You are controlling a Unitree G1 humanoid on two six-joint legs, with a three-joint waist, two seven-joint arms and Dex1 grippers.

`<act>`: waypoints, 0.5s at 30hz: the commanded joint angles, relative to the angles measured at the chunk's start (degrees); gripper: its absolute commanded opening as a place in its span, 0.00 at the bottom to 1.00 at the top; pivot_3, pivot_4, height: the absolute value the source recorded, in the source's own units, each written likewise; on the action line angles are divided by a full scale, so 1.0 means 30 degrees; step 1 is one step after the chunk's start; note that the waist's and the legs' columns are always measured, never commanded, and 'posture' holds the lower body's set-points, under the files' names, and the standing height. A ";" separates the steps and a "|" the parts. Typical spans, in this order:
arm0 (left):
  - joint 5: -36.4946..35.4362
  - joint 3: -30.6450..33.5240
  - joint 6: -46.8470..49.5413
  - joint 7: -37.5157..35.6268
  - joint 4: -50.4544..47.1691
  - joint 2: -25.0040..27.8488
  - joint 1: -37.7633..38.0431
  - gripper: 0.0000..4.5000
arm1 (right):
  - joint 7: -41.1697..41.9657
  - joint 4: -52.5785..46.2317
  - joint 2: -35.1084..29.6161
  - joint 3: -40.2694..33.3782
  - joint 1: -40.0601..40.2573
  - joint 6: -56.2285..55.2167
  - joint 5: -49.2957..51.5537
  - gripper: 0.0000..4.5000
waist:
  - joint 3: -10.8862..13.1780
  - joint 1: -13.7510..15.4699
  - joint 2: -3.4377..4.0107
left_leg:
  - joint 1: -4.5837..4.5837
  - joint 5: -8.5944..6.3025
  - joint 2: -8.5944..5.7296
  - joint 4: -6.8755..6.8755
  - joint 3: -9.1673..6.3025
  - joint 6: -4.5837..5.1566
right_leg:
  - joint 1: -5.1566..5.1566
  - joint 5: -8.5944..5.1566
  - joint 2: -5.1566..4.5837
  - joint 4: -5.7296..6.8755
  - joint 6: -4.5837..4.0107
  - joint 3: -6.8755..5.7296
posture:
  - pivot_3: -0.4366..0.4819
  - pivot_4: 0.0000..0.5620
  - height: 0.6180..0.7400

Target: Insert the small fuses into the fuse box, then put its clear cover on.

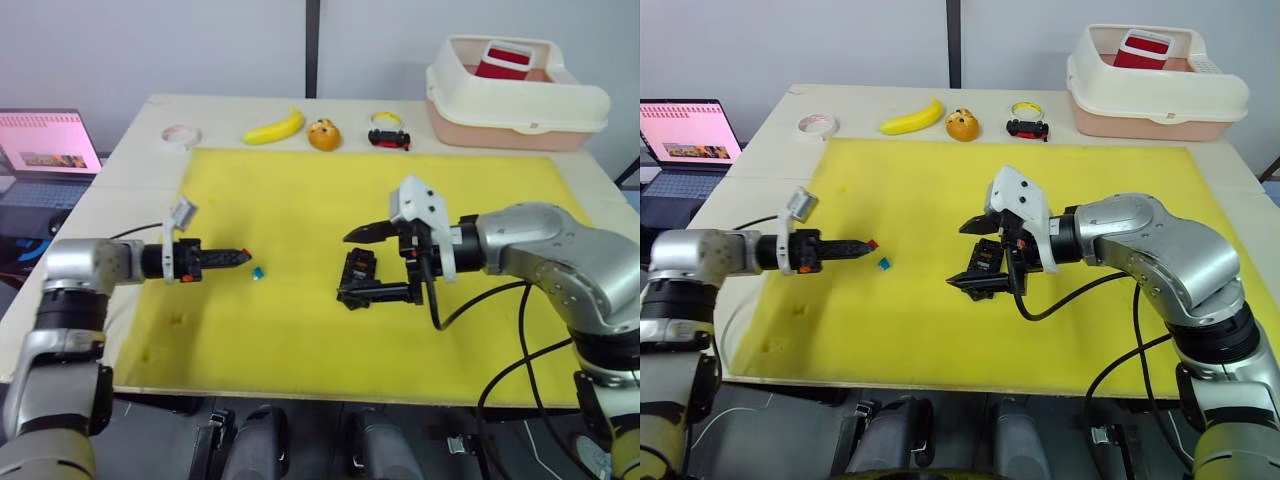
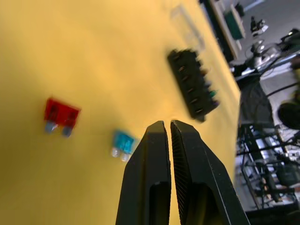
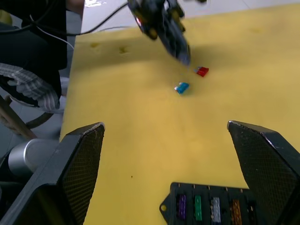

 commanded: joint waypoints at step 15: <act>-0.1308 -0.1064 0.0751 0.2357 -0.0708 -0.0080 -0.0954 0.24 | -0.0378 -0.0583 0.0540 -0.0226 0.0278 -0.1058 -0.0093 1.00 | 0.0001 0.0088 -0.0007 | 0.0004 -0.0001 -0.0010 0.0006 0.0020 0.0002 | 0.0024 0.0004 0.0034 -0.0046 0.0006 -0.0017 | 0.48 0.27 1.00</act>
